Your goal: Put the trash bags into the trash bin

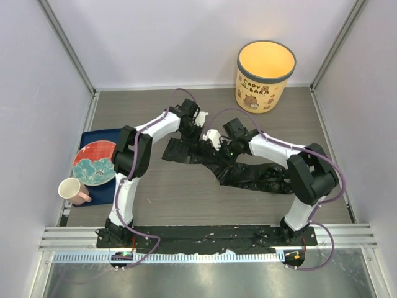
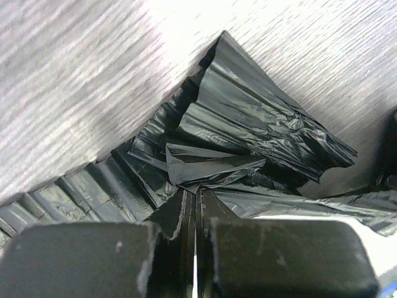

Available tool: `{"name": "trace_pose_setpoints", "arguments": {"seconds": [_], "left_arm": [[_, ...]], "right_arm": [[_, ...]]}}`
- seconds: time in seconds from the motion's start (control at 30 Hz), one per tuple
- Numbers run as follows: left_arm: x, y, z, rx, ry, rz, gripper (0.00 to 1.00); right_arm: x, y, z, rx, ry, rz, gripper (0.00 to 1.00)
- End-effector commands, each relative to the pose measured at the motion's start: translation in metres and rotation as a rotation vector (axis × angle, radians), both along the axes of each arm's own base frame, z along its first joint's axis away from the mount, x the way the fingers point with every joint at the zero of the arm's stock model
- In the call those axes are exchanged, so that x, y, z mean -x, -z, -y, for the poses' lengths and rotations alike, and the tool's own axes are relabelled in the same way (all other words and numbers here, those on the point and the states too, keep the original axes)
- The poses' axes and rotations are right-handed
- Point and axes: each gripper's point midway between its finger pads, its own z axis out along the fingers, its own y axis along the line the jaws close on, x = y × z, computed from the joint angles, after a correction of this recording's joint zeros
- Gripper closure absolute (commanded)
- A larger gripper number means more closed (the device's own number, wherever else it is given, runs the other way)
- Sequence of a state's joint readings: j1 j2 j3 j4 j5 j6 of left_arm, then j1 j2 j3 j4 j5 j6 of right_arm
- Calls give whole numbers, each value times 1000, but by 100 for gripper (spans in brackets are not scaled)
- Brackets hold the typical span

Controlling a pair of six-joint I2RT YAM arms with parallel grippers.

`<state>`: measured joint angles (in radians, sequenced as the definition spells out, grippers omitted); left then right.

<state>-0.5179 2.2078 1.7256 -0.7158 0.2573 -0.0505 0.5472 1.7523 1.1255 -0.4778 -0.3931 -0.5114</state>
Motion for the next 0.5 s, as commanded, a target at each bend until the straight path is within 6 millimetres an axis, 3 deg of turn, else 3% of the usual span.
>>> {"name": "trace_pose_setpoints", "arguments": {"seconds": [0.0,0.03,0.17,0.33,0.4,0.47], "left_arm": [[-16,32,-89,-164,-205,-68,100],[-18,35,-108,-180,-247,-85,100],[-15,41,-143,-203,-339,-130,100],[-12,39,-154,-211,-380,-124,100],[-11,36,-147,-168,-370,-145,100],[-19,19,-139,-113,-359,-107,100]], "right_arm": [[20,-12,44,76,81,28,99],[19,-19,52,74,106,45,99],[16,-20,86,110,223,48,99],[13,-22,100,115,280,74,99],[16,-24,96,94,262,67,99],[15,-31,85,35,238,68,99]]}}
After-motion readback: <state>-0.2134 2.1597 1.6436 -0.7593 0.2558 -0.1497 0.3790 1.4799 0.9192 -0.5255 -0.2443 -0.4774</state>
